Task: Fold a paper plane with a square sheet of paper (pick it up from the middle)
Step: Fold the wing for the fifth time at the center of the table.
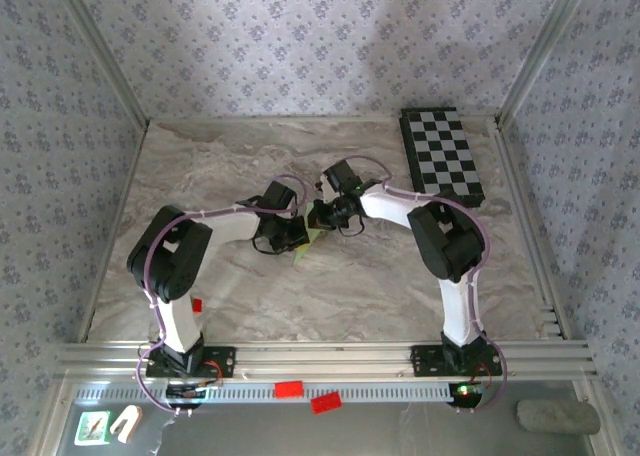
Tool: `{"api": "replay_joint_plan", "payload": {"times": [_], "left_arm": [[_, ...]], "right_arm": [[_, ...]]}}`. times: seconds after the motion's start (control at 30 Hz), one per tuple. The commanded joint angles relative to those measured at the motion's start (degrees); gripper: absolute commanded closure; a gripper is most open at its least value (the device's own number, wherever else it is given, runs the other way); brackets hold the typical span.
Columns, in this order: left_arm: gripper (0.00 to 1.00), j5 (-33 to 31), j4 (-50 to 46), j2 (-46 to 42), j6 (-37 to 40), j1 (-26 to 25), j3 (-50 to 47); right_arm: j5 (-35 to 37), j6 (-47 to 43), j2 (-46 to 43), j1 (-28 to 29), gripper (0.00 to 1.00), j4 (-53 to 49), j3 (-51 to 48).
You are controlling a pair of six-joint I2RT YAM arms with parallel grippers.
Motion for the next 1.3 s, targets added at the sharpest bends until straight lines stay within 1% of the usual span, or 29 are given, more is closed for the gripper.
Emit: {"api": "replay_joint_plan", "payload": {"times": [0.0, 0.53, 0.8, 0.97, 1.07, 1.27], "left_arm": [[1.0, -1.97, -5.87, 3.02, 0.84, -0.81, -1.18], [1.0, -2.49, -5.76, 2.51, -0.85, -0.79, -2.03], [1.0, -3.1, -6.62, 1.27, -3.2, -0.68, -3.78], [1.0, -3.21, -7.72, 1.05, -3.71, -0.73, -4.8], [1.0, -3.19, -8.36, 1.1, -3.99, -0.69, -5.35], [1.0, -2.94, -8.34, 1.0, -3.99, -0.68, -5.64]], "right_arm": [[-0.33, 1.73, 1.27, 0.4, 0.95, 0.86, -0.1], [-1.03, 1.4, 3.0, 1.52, 0.96, 0.08, -3.08], [-0.13, 0.15, 4.84, -3.1, 0.96, 1.46, -3.86], [0.18, -1.4, 5.47, -7.25, 0.96, 2.49, -2.95], [0.12, -2.08, 6.37, -10.11, 0.95, 2.68, -1.12], [2.21, -3.09, 8.87, -14.78, 0.95, 1.12, 3.6]]}}
